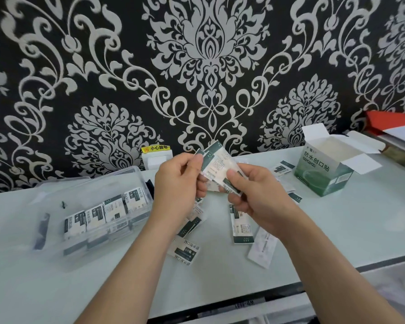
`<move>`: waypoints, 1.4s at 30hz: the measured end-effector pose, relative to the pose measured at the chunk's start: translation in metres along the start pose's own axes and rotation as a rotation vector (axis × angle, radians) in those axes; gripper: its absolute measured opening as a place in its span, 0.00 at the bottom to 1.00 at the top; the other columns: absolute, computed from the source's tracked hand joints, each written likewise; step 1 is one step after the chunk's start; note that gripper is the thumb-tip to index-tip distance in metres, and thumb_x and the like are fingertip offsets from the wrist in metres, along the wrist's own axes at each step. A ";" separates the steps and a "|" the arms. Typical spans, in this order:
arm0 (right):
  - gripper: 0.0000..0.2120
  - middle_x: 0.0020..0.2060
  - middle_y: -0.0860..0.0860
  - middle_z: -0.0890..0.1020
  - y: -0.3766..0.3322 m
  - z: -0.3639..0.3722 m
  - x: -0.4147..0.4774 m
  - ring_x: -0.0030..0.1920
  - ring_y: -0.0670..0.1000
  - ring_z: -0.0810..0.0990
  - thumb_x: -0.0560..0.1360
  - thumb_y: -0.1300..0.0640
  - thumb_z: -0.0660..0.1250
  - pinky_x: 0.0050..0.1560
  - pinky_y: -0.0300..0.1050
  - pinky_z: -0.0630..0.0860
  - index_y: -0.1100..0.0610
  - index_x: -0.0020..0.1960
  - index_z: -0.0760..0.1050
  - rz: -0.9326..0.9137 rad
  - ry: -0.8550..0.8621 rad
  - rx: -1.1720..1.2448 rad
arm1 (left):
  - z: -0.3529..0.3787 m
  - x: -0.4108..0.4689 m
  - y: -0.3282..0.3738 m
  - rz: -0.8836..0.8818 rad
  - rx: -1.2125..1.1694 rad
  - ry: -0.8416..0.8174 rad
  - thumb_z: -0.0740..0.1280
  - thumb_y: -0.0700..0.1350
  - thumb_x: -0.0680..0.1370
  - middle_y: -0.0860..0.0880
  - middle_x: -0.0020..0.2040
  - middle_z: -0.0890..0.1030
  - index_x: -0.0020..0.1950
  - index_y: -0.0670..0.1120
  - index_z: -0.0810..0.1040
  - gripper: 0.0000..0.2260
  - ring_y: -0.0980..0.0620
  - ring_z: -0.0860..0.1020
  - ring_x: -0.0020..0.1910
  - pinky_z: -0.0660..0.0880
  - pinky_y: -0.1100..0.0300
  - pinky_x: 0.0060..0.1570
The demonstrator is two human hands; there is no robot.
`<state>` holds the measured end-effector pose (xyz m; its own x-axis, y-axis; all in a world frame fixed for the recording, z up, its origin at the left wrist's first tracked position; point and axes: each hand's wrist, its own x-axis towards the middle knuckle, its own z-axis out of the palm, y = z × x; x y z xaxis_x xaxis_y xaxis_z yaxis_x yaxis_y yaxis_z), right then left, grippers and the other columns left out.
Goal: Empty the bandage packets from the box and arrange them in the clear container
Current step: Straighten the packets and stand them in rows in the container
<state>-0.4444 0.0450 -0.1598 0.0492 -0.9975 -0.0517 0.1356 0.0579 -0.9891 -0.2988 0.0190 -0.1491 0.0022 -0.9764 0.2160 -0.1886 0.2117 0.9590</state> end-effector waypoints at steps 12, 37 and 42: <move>0.10 0.35 0.52 0.82 -0.011 0.015 -0.010 0.37 0.56 0.84 0.82 0.58 0.58 0.29 0.37 0.77 0.63 0.51 0.75 0.158 -0.219 0.184 | -0.007 -0.007 0.007 0.215 0.209 -0.122 0.61 0.45 0.81 0.57 0.34 0.78 0.51 0.52 0.81 0.09 0.60 0.71 0.29 0.66 0.68 0.29; 0.10 0.41 0.52 0.83 -0.014 0.042 -0.007 0.41 0.51 0.81 0.67 0.58 0.77 0.44 0.43 0.79 0.55 0.40 0.75 -0.023 -0.204 -0.175 | -0.040 0.002 0.013 0.198 0.498 0.313 0.60 0.50 0.75 0.48 0.22 0.73 0.29 0.40 0.78 0.19 0.48 0.71 0.26 0.69 0.51 0.31; 0.08 0.45 0.59 0.85 -0.024 0.051 -0.013 0.48 0.66 0.83 0.66 0.58 0.79 0.59 0.67 0.73 0.52 0.34 0.80 -0.111 -0.134 -0.277 | -0.053 0.005 0.013 -0.041 0.397 0.241 0.64 0.45 0.73 0.50 0.21 0.73 0.30 0.43 0.81 0.14 0.49 0.70 0.26 0.71 0.53 0.31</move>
<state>-0.3977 0.0589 -0.1281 0.1812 -0.9817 0.0592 -0.1260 -0.0828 -0.9886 -0.2492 0.0191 -0.1257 0.2365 -0.9359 0.2612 -0.5445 0.0950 0.8334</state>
